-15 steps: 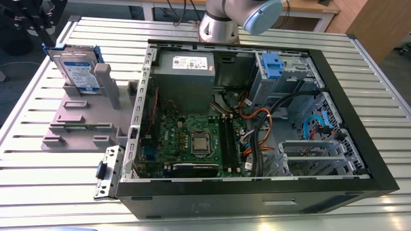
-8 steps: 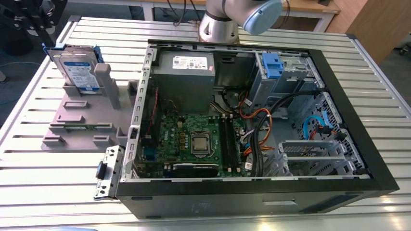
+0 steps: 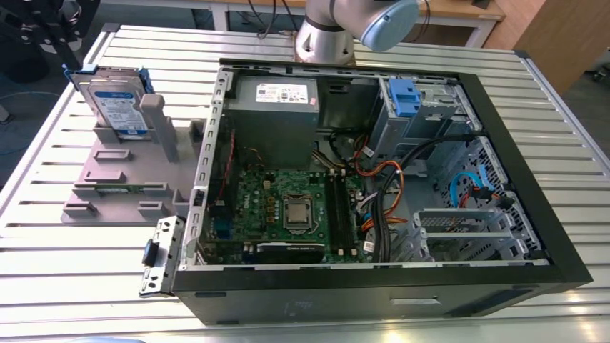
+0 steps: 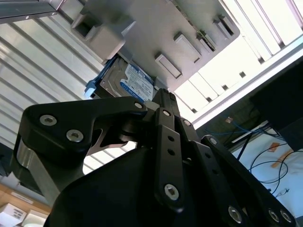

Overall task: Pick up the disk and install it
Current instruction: 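Pick up the disk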

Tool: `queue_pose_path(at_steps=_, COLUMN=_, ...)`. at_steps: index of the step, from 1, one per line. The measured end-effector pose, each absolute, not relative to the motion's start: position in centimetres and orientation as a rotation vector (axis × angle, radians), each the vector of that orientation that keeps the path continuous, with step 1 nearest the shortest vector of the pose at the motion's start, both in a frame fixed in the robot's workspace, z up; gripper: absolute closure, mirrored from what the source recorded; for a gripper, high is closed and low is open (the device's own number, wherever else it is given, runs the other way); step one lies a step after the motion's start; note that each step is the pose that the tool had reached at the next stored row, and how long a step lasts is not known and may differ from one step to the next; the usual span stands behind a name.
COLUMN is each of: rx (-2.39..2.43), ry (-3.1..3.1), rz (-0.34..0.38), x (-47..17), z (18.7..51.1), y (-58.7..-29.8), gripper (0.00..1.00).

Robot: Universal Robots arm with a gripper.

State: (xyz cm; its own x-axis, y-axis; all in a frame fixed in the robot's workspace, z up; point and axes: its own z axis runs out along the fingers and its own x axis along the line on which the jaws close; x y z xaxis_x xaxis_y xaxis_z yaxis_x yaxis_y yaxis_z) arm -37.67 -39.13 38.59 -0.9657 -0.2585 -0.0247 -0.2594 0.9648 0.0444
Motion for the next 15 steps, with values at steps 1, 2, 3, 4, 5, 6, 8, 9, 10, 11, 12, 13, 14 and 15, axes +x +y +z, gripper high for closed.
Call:
queue_pose_path(at_steps=1, rx=-0.411, ry=3.095, rz=0.074, x=-37.67, z=38.59, y=-39.13, gripper=0.89)
queue_pose_path(at_steps=2, rx=-0.414, ry=3.095, rz=0.074, x=-37.67, z=38.59, y=-39.13, gripper=0.89)
queue_pose_path(at_steps=3, rx=-0.417, ry=3.094, rz=0.074, x=-37.67, z=38.59, y=-39.13, gripper=0.89)
queue_pose_path(at_steps=4, rx=-0.42, ry=3.094, rz=0.074, x=-37.67, z=38.59, y=-39.13, gripper=0.89)
queue_pose_path(at_steps=5, rx=-0.423, ry=3.093, rz=0.074, x=-37.67, z=38.59, y=-39.13, gripper=0.89)
queue_pose_path(at_steps=6, rx=-0.426, ry=3.093, rz=0.074, x=-37.67, z=38.59, y=-39.13, gripper=0.89)
queue_pose_path(at_steps=8, rx=-0.432, ry=3.092, rz=0.074, x=-37.67, z=38.59, y=-39.13, gripper=0.89)
queue_pose_path(at_steps=9, rx=-0.435, ry=3.092, rz=0.074, x=-37.67, z=38.59, y=-39.13, gripper=0.89)
queue_pose_path(at_steps=10, rx=-0.438, ry=3.092, rz=0.074, x=-37.67, z=38.59, y=-39.13, gripper=0.89)
queue_pose_path(at_steps=11, rx=-0.441, ry=3.091, rz=0.074, x=-37.67, z=38.59, y=-39.13, gripper=0.89)
queue_pose_path(at_steps=12, rx=-0.444, ry=3.091, rz=0.074, x=-37.67, z=38.59, y=-39.13, gripper=0.89)
queue_pose_path(at_steps=13, rx=-0.447, ry=3.09, rz=0.074, x=-37.67, z=38.59, y=-39.13, gripper=0.89)
queue_pose_path(at_steps=14, rx=-0.45, ry=3.09, rz=0.074, x=-37.67, z=38.59, y=-39.13, gripper=0.89)
queue_pose_path(at_steps=15, rx=-0.453, ry=3.09, rz=0.074, x=-37.67, z=38.59, y=-39.13, gripper=0.89)
